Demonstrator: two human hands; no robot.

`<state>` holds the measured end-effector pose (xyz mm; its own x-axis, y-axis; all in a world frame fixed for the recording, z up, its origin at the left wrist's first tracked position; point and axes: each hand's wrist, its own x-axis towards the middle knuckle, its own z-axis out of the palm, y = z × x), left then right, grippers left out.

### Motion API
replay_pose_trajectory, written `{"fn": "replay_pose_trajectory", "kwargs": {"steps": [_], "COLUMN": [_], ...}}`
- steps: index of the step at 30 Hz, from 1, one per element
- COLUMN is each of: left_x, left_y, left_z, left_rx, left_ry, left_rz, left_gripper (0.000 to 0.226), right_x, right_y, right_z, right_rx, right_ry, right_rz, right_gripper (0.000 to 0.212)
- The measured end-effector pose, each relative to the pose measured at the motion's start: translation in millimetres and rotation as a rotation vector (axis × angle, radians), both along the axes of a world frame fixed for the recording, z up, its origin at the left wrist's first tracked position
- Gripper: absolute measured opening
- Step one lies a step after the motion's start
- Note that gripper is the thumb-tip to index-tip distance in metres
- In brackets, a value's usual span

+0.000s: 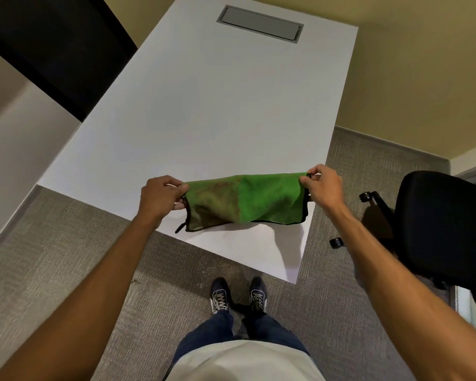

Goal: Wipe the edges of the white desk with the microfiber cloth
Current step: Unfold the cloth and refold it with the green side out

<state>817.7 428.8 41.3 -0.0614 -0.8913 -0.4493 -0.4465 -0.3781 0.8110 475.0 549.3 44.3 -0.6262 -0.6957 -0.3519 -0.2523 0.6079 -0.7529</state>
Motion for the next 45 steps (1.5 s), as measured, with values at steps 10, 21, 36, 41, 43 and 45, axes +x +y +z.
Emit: {"fn": "replay_pose_trajectory", "kwargs": {"steps": [10,21,36,41,43,45], "left_x": [16,49,40,21,10,0], "left_y": [4,8,89,96,97,97], "left_z": [10,-2,-115,-93,-81,-73], "left_rx": [-0.269,-0.385,-0.056,-0.271,-0.401,-0.472], "left_ry": [-0.242,0.0,-0.336,-0.296,-0.263,-0.251], "left_rz": [-0.097,-0.04,-0.345,-0.402,-0.454,-0.509], "left_gripper": [0.017,0.023,0.022,0.017,0.016,0.016], "right_x": [-6,-21,25,89,117,142], "right_y": [10,33,55,20,11,4], "right_z": [12,2,-78,-55,-48,-44], "right_rx": [-0.017,-0.343,0.295,0.048,0.003,-0.033], "right_ry": [0.123,-0.386,-0.071,-0.034,-0.05,-0.037], "right_rz": [0.243,-0.223,-0.304,0.093,0.252,0.393], "right_gripper": [0.018,0.006,0.018,0.026,0.027,0.026]}}
